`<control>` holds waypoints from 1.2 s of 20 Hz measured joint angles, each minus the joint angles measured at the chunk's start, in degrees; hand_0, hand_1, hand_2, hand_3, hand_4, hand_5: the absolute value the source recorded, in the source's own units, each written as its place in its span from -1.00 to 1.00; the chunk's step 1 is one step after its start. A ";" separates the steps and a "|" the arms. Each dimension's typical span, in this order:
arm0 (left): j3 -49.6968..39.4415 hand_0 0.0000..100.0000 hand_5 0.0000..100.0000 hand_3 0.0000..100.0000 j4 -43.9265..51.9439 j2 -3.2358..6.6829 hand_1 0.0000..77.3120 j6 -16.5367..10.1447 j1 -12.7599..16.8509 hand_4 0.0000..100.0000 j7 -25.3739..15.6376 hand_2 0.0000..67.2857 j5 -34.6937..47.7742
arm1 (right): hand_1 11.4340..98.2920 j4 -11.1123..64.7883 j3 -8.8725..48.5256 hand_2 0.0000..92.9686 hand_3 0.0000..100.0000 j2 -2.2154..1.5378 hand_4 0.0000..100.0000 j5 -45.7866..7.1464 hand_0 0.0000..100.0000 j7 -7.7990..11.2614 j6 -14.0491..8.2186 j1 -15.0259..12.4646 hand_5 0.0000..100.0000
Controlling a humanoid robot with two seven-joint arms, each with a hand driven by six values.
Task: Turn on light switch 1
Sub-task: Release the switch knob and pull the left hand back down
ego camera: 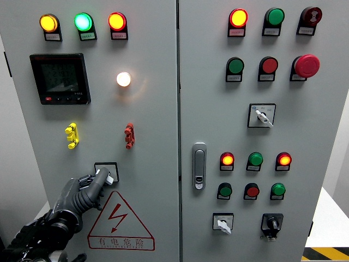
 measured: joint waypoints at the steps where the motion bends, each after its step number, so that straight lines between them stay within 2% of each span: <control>1: 0.00 -0.18 0.63 0.81 0.00 0.00 0.11 0.00 0.01 1.00 -0.02 0.52 0.00 | -0.80 0.00 0.00 -1.00 -0.60 -0.02 -0.61 0.00 -1.00 0.00 0.00 0.00 -0.79; 2: 0.00 -0.35 0.63 0.81 0.00 0.00 0.13 0.00 0.02 1.00 -0.04 0.52 0.00 | -0.80 0.00 0.00 -1.00 -0.60 -0.03 -0.61 0.00 -1.00 0.00 0.00 0.00 -0.79; 4: -0.01 -0.81 0.62 0.81 0.00 0.00 0.21 0.00 0.02 1.00 -0.07 0.52 -0.01 | -0.81 -0.01 0.00 -1.00 -0.60 -0.04 -0.61 0.00 -1.00 0.00 0.00 0.01 -0.79; 6: -0.01 -1.00 0.61 0.81 -0.01 0.00 0.26 0.00 0.07 1.00 -0.08 0.52 -0.03 | -0.82 -0.02 0.00 -1.00 -0.60 -0.05 -0.61 0.00 -1.00 0.00 0.01 0.01 -0.79; 12: 0.00 -1.00 0.61 0.81 -0.14 -0.05 0.35 0.00 0.33 1.00 -0.08 0.51 -0.03 | -0.80 -0.03 0.00 -1.00 -0.60 -0.05 -0.61 0.00 -1.00 0.02 0.04 0.01 -0.79; 16: -0.02 -1.00 0.60 0.81 -0.26 -0.07 0.34 0.07 0.83 1.00 -0.08 0.51 -0.19 | -0.80 -0.03 0.00 -1.00 -0.60 -0.05 -0.61 0.00 -1.00 0.02 -0.01 0.01 -0.79; 17: -0.05 -1.00 0.59 0.82 -0.31 -0.09 0.32 0.08 0.92 1.00 -0.08 0.50 -0.25 | -0.85 -0.03 0.00 -1.00 -0.60 -0.05 -0.61 0.00 -1.00 0.02 -0.01 0.01 -0.79; 24: -0.09 -1.00 0.58 0.82 -0.65 -0.13 0.23 0.08 1.49 1.00 -0.53 0.47 -0.45 | -0.82 -0.03 0.00 -1.00 -0.60 -0.05 -0.61 0.00 -1.00 0.02 0.01 0.01 -0.79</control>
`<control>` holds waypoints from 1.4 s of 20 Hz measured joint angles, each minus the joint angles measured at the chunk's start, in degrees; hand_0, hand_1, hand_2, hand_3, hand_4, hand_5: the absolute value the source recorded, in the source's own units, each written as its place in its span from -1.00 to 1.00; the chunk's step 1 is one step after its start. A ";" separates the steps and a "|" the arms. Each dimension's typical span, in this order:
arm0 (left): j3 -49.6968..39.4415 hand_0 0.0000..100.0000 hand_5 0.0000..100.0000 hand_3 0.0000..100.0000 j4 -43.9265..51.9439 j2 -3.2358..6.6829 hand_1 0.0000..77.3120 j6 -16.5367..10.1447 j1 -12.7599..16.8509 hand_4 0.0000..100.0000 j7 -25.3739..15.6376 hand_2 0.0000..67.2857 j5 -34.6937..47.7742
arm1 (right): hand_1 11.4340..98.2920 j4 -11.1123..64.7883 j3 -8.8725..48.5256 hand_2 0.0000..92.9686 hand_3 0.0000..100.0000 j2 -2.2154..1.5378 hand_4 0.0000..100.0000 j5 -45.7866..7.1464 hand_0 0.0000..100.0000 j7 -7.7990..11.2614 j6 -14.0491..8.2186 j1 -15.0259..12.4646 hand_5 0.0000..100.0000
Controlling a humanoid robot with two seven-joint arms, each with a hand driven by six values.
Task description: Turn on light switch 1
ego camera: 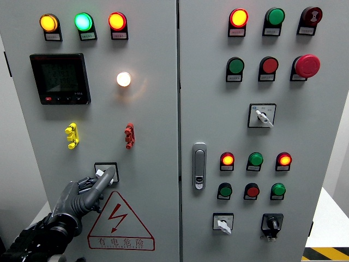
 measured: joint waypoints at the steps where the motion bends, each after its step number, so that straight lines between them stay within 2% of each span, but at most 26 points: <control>1: 0.00 -1.00 0.57 0.82 -0.07 0.02 0.23 0.00 0.42 1.00 -0.06 0.46 -0.02 | -0.81 0.00 0.00 -1.00 -0.60 0.00 -0.61 0.00 -1.00 0.00 0.00 0.00 -0.79; 5: 0.12 -1.00 0.50 0.78 -0.22 -0.01 0.25 0.00 3.46 1.00 -2.74 0.40 -0.40 | -0.81 0.00 0.00 -1.00 -0.60 0.01 -0.61 0.00 -1.00 -0.01 -0.01 0.00 -0.79; 7: 0.91 -1.00 0.29 0.68 -0.23 -0.07 0.25 0.05 5.80 0.96 -5.48 0.33 -1.00 | -0.81 0.00 0.00 -1.00 -0.60 0.03 -0.61 0.00 -1.00 -0.02 -0.01 0.00 -0.79; 9: 2.18 -1.00 0.19 0.52 -0.22 0.20 0.21 0.08 8.75 0.81 -8.70 0.18 -3.02 | -0.84 0.00 0.00 -1.00 -0.60 0.03 -0.61 0.00 -1.00 -0.02 0.01 -0.01 -0.79; 13: 5.54 -1.00 0.14 0.29 -0.01 1.35 0.13 0.17 14.09 0.62 -15.61 0.09 -7.56 | -0.81 0.00 0.00 -1.00 -0.60 0.04 -0.61 0.00 -1.00 -0.02 0.01 -0.01 -0.79; 16: 7.57 -1.00 0.13 0.10 0.58 1.50 0.09 0.18 18.77 0.47 -19.75 0.01 -9.22 | -0.80 0.00 0.00 -1.00 -0.60 0.06 -0.61 0.00 -1.00 -0.02 0.01 0.00 -0.79; 18: 9.70 -1.00 0.11 -0.14 1.97 1.46 0.04 0.18 23.21 0.30 -22.38 -0.07 -10.71 | -0.80 0.00 0.00 -1.00 -0.60 0.03 -0.61 0.00 -1.00 -0.02 0.00 0.00 -0.79; 20: 11.90 -1.00 0.10 -0.26 5.13 1.45 0.00 0.18 27.06 0.22 -24.44 -0.12 -13.48 | -0.80 0.00 0.00 -1.00 -0.60 0.00 -0.61 0.00 -1.00 -0.02 -0.01 0.00 -0.79; 23: 15.89 -1.00 0.09 -0.31 12.24 1.93 -0.08 0.20 30.88 0.16 -27.69 -0.17 -19.59 | -0.82 0.00 0.00 -1.00 -0.60 0.00 -0.61 0.00 -1.00 -0.02 -0.01 0.00 -0.79; 25: 19.13 -1.00 0.07 -0.37 18.69 2.93 -0.11 0.26 32.23 0.11 -30.22 -0.18 -24.42 | -0.81 0.00 0.00 -1.00 -0.60 0.00 -0.61 0.00 -1.00 -0.02 -0.02 -0.01 -0.79; 28: 25.00 -1.00 -0.01 -0.42 31.73 4.13 -0.16 0.26 32.22 0.04 -35.66 -0.21 -30.77 | -0.81 0.00 0.00 -1.00 -0.60 0.01 -0.61 0.00 -1.00 -0.02 -0.02 -0.01 -0.79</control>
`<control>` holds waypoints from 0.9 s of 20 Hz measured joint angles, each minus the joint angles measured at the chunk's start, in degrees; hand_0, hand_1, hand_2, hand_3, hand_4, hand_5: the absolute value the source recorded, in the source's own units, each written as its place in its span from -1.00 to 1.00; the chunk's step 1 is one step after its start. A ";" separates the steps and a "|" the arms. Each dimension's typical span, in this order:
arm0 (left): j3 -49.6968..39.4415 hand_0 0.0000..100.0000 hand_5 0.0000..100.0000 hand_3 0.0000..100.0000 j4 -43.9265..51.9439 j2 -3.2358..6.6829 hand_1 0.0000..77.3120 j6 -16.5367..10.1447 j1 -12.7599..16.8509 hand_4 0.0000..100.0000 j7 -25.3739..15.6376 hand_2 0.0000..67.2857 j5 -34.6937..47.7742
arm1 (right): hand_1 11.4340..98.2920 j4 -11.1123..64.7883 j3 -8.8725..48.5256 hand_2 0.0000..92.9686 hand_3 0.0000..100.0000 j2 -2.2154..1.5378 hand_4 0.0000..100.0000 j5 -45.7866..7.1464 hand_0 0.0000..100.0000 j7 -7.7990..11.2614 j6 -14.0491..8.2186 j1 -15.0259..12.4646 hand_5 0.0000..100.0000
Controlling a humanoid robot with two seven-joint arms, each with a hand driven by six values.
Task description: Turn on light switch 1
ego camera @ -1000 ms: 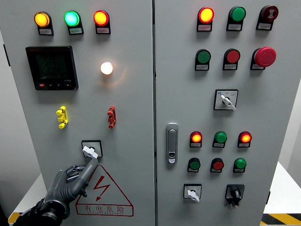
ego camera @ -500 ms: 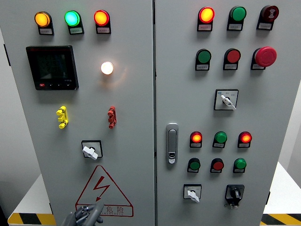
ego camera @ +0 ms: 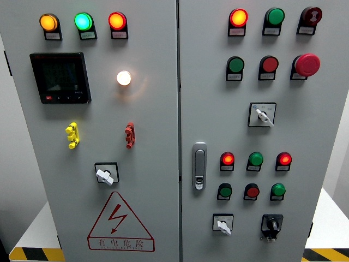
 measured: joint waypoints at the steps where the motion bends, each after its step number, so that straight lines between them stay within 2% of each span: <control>1: 2.40 -1.00 -0.07 -0.45 5.18 0.24 -0.23 -0.07 -0.39 0.00 -2.13 -0.22 -1.68 | -0.80 0.00 0.00 -1.00 -0.60 0.00 -0.61 0.00 -1.00 0.00 0.00 -0.01 -0.79; 3: 6.08 -1.00 -0.15 -0.50 15.55 0.50 -0.28 -0.79 -2.02 -0.07 -5.75 -0.25 -5.65 | -0.80 0.00 0.00 -1.00 -0.60 0.03 -0.61 0.00 -1.00 0.00 0.01 0.00 -0.79; 5: 10.72 -1.00 -0.16 -0.53 26.55 0.65 -0.30 -2.73 -4.44 -0.10 -8.61 -0.27 -11.79 | -0.81 0.02 0.00 -1.00 -0.60 0.04 -0.61 0.00 -1.00 -0.01 0.02 -0.01 -0.79; 8: 26.10 -1.00 -0.21 -0.57 41.63 0.32 -0.42 -8.53 -6.75 -0.19 -14.60 -0.31 -23.81 | -0.81 0.02 0.00 -1.00 -0.60 0.04 -0.61 0.00 -1.00 0.00 0.04 0.00 -0.79; 9: 32.36 -1.00 -0.25 -0.61 45.81 0.11 -0.49 -10.82 -6.93 -0.28 -16.58 -0.34 -27.94 | -0.81 0.02 0.00 -1.00 -0.60 0.04 -0.61 0.00 -1.00 0.00 0.05 0.00 -0.79; 10: 38.26 -1.00 -0.31 -0.64 49.28 -0.22 -0.56 -13.68 -6.90 -0.39 -18.00 -0.38 -32.05 | -0.80 0.01 0.00 -1.00 -0.60 0.04 -0.61 0.00 -1.00 0.01 0.06 0.01 -0.79; 12: 46.41 -1.00 -0.43 -0.64 54.26 -0.52 -0.65 -19.93 -6.07 -0.49 -19.10 -0.44 -39.74 | -0.80 0.01 0.00 -1.00 -0.60 0.04 -0.61 0.00 -1.00 0.00 0.06 0.01 -0.79; 13: 48.73 -1.00 -0.53 -0.78 56.17 -0.58 -0.72 -22.26 -5.06 -0.59 -19.08 -0.51 -43.10 | -0.81 0.01 0.00 -1.00 -0.60 0.05 -0.61 0.00 -1.00 0.00 0.06 0.00 -0.79; 14: 50.01 -1.00 -0.57 -0.82 57.39 -0.50 -0.74 -23.92 -3.92 -0.64 -18.93 -0.54 -45.32 | -0.81 0.00 0.00 -1.00 -0.60 0.04 -0.61 0.00 -1.00 0.01 0.06 0.01 -0.79; 16: 51.00 -1.00 -0.84 -0.94 58.52 0.05 -0.87 -25.28 -1.78 -0.91 -18.53 -0.70 -46.91 | -0.81 0.00 0.00 -1.00 -0.60 0.05 -0.61 0.00 -1.00 0.01 0.06 0.01 -0.79; 18: 51.25 -1.00 -0.96 -0.99 59.30 0.59 -0.94 -25.58 -0.22 -0.97 -17.31 -0.73 -47.22 | -0.82 0.00 0.00 -1.00 -0.60 0.06 -0.61 0.00 -1.00 -0.01 0.06 -0.01 -0.79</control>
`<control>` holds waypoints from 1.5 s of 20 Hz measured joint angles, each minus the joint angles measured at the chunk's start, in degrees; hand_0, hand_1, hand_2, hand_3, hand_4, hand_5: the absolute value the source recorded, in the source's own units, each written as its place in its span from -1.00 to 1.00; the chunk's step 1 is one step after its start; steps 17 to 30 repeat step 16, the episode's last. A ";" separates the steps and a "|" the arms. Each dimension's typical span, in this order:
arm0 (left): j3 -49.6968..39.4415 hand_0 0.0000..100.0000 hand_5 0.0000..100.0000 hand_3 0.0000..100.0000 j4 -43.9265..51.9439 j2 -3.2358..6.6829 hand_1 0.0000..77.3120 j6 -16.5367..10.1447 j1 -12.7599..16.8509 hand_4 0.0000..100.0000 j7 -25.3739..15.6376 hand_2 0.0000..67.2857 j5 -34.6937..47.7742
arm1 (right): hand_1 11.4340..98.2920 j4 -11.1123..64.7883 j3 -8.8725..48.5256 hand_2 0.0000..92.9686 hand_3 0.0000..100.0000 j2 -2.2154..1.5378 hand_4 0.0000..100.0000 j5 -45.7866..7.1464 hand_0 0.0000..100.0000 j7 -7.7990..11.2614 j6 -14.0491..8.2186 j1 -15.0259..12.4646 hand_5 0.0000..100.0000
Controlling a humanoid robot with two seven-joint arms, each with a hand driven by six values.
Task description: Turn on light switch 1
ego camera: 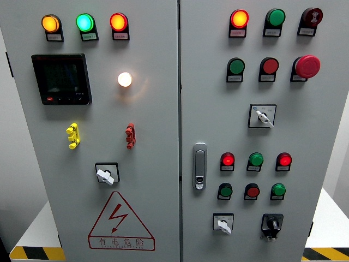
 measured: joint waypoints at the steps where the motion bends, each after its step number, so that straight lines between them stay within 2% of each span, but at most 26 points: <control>1: 0.03 -1.00 -1.00 -1.00 0.43 0.10 -1.00 -0.02 0.38 -0.98 1.06 -0.76 0.00 | -0.81 0.00 0.00 -1.00 -0.60 0.00 -0.61 0.00 -1.00 0.02 -0.02 0.02 -0.79; 6: 1.55 -1.00 -1.00 -1.00 2.16 0.27 -1.00 0.21 1.06 -1.00 4.79 -0.83 0.00 | -0.81 0.00 0.00 -1.00 -0.60 -0.02 -0.61 0.00 -1.00 0.01 -0.05 0.02 -0.79; 10: 7.04 -1.00 -1.00 -1.00 2.17 -0.20 -1.00 0.62 1.16 -1.00 6.67 -0.86 -0.12 | -0.81 0.00 0.00 -1.00 -0.60 0.01 -0.61 0.00 -1.00 0.01 -0.05 0.01 -0.79; 16: 7.86 -1.00 -1.00 -1.00 2.17 -0.58 -1.00 0.87 1.17 -1.00 6.84 -0.90 -0.97 | -0.83 0.02 0.00 -1.00 -0.60 0.01 -0.61 0.00 -1.00 0.01 -0.05 0.01 -0.79; 30: 7.86 -1.00 -1.00 -1.00 2.17 -0.58 -1.00 0.87 1.17 -1.00 6.84 -0.90 -0.97 | -0.83 0.02 0.00 -1.00 -0.60 0.01 -0.61 0.00 -1.00 0.01 -0.05 0.01 -0.79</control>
